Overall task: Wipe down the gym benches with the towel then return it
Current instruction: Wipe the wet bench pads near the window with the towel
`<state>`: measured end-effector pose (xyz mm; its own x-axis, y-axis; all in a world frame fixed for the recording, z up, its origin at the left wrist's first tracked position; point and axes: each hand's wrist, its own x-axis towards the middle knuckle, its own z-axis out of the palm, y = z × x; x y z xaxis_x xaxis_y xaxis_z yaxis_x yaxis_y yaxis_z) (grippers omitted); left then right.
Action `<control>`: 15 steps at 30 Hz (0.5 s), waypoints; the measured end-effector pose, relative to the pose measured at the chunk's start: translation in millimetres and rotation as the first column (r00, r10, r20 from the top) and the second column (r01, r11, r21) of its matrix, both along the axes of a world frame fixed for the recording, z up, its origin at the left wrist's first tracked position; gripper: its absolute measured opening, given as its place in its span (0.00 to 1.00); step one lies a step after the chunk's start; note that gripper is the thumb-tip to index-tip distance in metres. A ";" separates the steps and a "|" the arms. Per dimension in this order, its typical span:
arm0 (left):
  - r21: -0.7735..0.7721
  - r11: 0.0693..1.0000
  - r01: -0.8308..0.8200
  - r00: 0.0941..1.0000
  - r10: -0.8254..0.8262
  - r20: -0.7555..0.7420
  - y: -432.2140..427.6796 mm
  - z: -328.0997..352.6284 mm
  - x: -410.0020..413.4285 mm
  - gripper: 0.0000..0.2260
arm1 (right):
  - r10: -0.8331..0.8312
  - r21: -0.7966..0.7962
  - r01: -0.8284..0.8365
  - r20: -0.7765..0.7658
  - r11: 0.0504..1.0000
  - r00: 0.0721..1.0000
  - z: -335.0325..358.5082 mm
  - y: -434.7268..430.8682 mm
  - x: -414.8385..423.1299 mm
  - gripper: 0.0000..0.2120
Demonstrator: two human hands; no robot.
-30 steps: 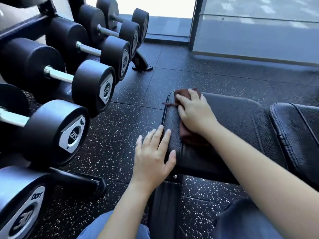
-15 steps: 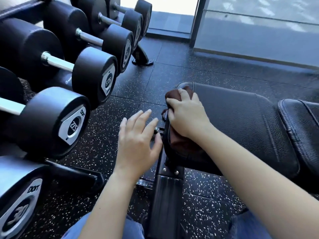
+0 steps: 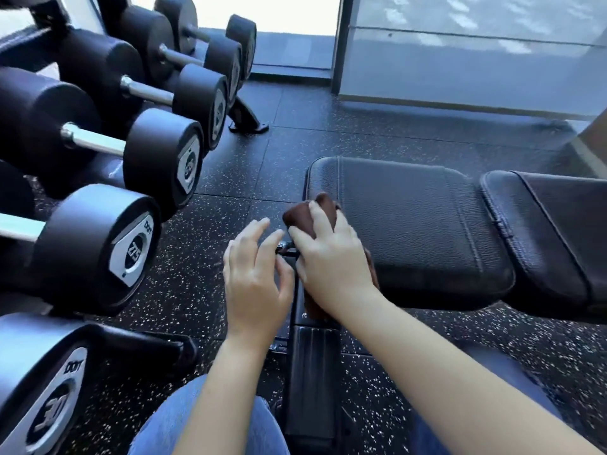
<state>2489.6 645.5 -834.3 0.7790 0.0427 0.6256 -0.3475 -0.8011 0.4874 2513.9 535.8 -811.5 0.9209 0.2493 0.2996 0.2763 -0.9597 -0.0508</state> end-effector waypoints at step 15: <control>0.401 0.835 0.377 0.926 -0.330 -0.184 -123.3 26.1 28.5 0.18 | -0.196 0.201 0.184 0.038 0.962 0.980 4.1 -167.5 -35.8 0.20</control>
